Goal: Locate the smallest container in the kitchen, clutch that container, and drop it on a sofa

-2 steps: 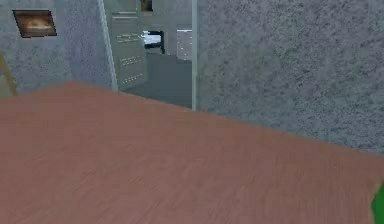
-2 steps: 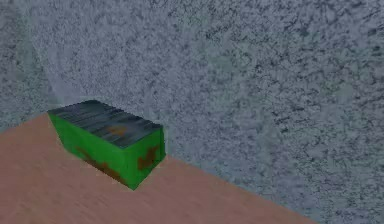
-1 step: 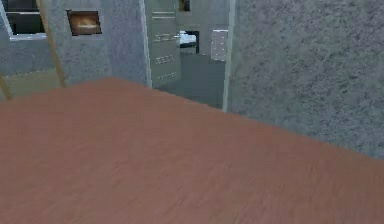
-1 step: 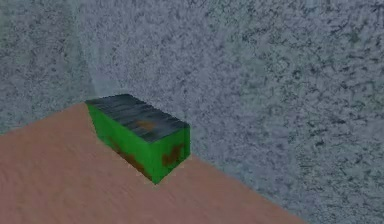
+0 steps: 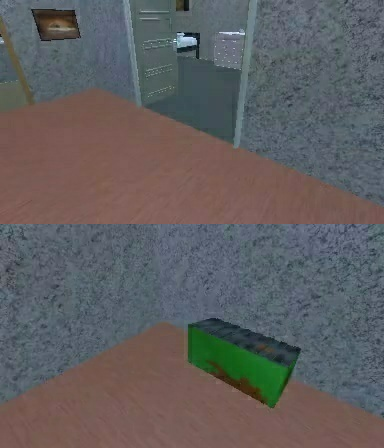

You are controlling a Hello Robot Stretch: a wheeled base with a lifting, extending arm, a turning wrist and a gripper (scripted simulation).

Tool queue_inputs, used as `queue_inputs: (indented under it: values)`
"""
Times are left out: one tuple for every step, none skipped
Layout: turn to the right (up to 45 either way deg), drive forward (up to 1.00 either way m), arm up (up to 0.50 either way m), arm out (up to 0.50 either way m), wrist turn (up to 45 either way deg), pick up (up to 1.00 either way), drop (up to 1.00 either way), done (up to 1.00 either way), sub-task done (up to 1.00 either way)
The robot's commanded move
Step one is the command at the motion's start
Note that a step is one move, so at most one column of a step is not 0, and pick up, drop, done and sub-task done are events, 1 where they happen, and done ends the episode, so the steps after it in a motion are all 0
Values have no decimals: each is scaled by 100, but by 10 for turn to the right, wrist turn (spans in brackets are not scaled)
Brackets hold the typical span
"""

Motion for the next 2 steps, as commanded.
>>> queue_inputs:
  values:
    - [0, 100, 0, 0, 0, 0, 0, 0, 0]
    - [-30, 0, 0, 0, 0, 0, 0, 0, 0]
